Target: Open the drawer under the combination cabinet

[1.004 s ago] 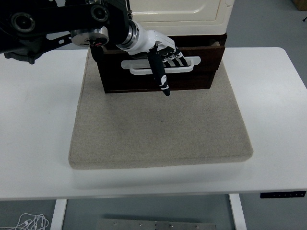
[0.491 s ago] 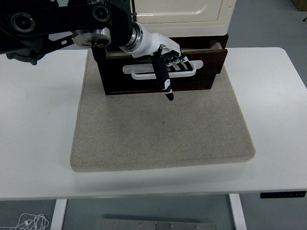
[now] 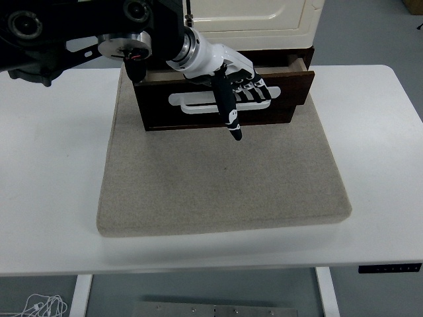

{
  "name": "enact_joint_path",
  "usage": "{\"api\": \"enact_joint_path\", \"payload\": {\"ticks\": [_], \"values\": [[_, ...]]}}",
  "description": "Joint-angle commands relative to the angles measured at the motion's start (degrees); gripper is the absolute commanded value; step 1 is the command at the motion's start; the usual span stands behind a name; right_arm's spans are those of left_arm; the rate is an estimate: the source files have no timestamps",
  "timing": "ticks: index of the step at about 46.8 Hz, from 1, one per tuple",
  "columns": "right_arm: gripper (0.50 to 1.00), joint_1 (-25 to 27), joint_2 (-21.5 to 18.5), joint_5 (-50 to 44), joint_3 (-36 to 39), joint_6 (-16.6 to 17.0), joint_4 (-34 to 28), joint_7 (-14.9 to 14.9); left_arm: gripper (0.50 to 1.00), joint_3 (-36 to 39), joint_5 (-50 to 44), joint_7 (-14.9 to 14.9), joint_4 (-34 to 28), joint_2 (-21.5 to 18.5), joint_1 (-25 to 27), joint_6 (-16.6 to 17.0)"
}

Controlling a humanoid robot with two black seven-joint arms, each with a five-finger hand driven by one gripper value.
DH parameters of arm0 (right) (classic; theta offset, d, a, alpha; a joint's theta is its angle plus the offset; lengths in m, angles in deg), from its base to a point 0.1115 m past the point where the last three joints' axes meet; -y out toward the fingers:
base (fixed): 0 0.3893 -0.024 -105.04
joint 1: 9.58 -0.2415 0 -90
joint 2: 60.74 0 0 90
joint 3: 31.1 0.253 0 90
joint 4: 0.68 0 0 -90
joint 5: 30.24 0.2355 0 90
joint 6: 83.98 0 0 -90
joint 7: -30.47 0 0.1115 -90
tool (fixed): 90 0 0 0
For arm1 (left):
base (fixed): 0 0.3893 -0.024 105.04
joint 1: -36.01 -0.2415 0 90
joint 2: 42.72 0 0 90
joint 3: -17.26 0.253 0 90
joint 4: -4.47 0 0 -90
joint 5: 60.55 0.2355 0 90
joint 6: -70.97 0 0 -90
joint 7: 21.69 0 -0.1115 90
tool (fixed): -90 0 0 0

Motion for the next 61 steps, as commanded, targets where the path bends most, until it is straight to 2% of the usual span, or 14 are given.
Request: {"api": "enact_joint_path", "payload": {"ticks": [1, 45, 61], "values": [[0.928, 0.0, 0.0, 0.01, -0.07, -0.07, 0.02, 0.0, 1.0, -0.03, -0.01, 0.0, -0.35, -0.11, -0.02, -0.16], [0.928, 0.0, 0.0, 0.01, 0.01, -0.07, 0.02, 0.0, 1.0, -2.92, -1.77, 0.27, -0.88, -0.29, -0.72, -4.73], [0.926, 0.0, 0.0, 0.01, 0.01, 0.01, 0.02, 0.0, 1.0, -5.03, -1.94, 0.53, -0.62, -0.46, -0.72, -4.91]]}}
